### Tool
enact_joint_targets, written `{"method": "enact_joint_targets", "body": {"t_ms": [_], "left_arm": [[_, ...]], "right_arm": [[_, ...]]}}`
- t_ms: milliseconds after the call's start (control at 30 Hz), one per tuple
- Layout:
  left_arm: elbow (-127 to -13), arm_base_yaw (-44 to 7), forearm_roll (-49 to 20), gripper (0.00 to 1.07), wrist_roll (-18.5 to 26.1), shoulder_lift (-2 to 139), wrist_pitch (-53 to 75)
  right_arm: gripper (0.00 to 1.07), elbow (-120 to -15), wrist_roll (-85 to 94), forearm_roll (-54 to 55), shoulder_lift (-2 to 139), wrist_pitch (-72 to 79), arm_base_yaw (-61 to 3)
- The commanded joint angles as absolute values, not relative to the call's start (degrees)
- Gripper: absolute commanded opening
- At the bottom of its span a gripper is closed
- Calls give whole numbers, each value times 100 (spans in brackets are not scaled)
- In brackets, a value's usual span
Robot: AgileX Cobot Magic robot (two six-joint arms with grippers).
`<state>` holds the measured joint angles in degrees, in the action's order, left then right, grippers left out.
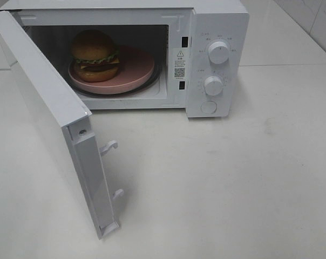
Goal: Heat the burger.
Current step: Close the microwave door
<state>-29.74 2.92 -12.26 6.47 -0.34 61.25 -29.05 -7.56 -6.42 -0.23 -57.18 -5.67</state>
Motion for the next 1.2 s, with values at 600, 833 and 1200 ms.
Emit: {"method": "enact_joint_targets", "body": {"t_ms": [600, 833, 1200], "left_arm": [[-2962, 309, -1232, 98, 636, -63, 6136], [-2962, 309, -1232, 98, 636, -63, 6136], [-2962, 309, -1232, 98, 636, -63, 6136]], "right_arm": [[75, -2893, -716, -630, -201, -5707, -527], [75, -2893, -716, -630, -201, -5707, -527], [75, -2893, -716, -630, -201, -5707, -527]]}}
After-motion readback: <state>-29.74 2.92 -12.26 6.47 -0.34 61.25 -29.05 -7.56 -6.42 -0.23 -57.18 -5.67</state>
